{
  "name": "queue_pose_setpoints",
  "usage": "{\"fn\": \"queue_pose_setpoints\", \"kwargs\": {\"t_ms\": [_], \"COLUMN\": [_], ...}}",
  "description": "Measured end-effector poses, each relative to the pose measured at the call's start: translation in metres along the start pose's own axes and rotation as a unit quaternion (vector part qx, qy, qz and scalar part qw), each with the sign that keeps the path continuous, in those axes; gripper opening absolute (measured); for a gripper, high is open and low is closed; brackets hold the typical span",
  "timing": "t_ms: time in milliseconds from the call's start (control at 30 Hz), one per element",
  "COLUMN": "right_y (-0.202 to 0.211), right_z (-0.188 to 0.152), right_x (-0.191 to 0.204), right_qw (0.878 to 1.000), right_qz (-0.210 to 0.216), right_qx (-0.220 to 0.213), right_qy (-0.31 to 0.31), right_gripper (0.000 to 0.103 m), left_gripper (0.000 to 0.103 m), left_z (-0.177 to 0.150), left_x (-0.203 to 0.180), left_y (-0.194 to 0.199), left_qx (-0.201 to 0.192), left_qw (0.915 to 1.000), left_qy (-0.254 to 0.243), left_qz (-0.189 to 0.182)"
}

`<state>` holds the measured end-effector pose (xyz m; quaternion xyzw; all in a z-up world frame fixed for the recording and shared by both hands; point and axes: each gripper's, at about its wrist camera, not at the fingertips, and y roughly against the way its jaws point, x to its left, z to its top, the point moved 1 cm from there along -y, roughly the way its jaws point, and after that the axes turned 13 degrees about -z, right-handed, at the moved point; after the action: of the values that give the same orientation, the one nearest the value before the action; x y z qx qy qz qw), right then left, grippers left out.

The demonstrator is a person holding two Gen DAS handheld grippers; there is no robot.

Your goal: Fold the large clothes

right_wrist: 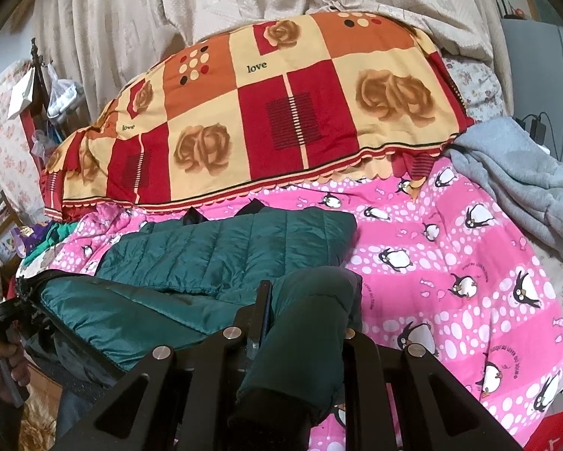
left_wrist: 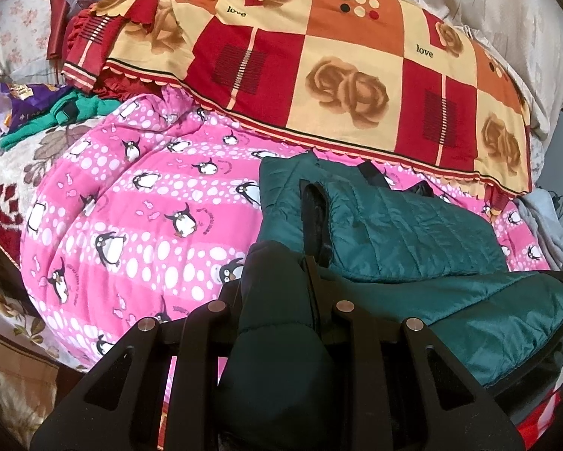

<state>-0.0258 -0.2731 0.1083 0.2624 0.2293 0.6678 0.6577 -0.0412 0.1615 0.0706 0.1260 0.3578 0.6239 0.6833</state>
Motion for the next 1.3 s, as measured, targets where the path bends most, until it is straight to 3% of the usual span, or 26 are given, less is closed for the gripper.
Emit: {"fn": "queue_pose_setpoints", "kwargs": {"t_ms": [833,1300], "right_y": [0.047,0.021], "right_z": [0.022,0.056], "right_x": [0.01,0.001], "right_qw": [0.998,0.997], "right_qz": [-0.003,-0.007], "right_qx": [-0.055,-0.071], "right_qy": [0.006,-0.006], "right_gripper": [0.015,0.015], "left_gripper": [0.022,0.022], "left_z": [0.022,0.087], "left_x": [-0.007,-0.024], "left_y": [0.047,0.034], "left_qx": [-0.048,-0.074], "left_qw": [0.9987,0.9969], "left_qy": [-0.005,-0.019], "left_qz": [-0.017,-0.019]}}
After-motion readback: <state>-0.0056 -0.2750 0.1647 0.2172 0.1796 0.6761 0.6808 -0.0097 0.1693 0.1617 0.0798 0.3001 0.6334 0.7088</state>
